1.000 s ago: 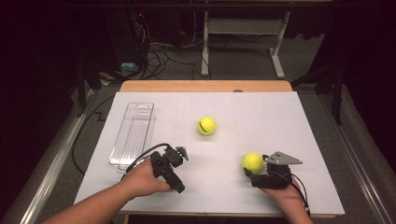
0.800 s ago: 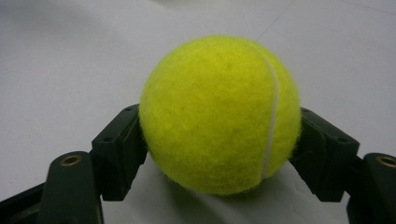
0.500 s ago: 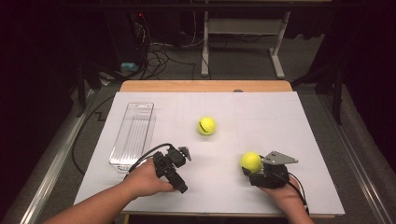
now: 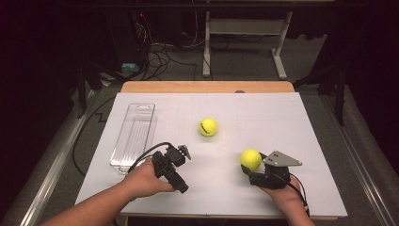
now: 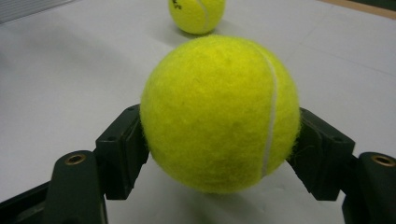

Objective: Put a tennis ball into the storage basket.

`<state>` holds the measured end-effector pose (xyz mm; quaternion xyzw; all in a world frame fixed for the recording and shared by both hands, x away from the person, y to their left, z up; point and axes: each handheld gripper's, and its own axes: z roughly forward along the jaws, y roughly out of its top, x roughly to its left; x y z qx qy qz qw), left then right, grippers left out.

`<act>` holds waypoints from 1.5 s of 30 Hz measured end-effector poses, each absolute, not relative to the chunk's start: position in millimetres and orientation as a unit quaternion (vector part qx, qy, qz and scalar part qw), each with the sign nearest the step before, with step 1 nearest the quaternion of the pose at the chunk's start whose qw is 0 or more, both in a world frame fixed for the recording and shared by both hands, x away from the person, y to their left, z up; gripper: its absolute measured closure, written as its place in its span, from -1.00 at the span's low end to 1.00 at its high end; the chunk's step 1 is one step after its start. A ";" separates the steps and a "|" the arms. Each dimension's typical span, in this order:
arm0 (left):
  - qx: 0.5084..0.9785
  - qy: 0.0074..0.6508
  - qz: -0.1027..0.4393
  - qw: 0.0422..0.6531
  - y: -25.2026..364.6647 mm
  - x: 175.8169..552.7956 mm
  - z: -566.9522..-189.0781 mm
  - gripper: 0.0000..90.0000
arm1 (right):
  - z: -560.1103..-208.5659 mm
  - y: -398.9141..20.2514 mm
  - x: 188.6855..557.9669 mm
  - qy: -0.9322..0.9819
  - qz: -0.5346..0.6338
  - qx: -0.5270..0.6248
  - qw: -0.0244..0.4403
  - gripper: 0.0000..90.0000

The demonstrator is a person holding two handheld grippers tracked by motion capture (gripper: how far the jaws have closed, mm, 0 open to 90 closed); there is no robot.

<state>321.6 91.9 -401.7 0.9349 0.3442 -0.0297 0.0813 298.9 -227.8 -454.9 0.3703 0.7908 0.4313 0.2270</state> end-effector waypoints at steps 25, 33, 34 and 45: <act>0.937 0.338 -0.032 0.087 86.6 327.1 -379.0 -0.99 | -463.4 -146.3 295.4 0.817 0.461 0.291 0.187 -0.38; 0.936 0.337 -0.031 0.097 82.0 328.8 -360.8 -0.99 | -462.8 -136.2 292.9 0.819 0.471 0.275 0.178 -0.37; 0.936 0.337 -0.032 0.097 80.9 328.9 -358.4 -0.99 | -463.1 -135.0 292.9 0.817 0.475 0.271 0.181 -0.37; 0.936 0.336 -0.032 0.101 72.6 333.4 -343.4 -0.99 | -462.5 -122.9 282.4 0.812 0.494 0.254 0.177 -0.37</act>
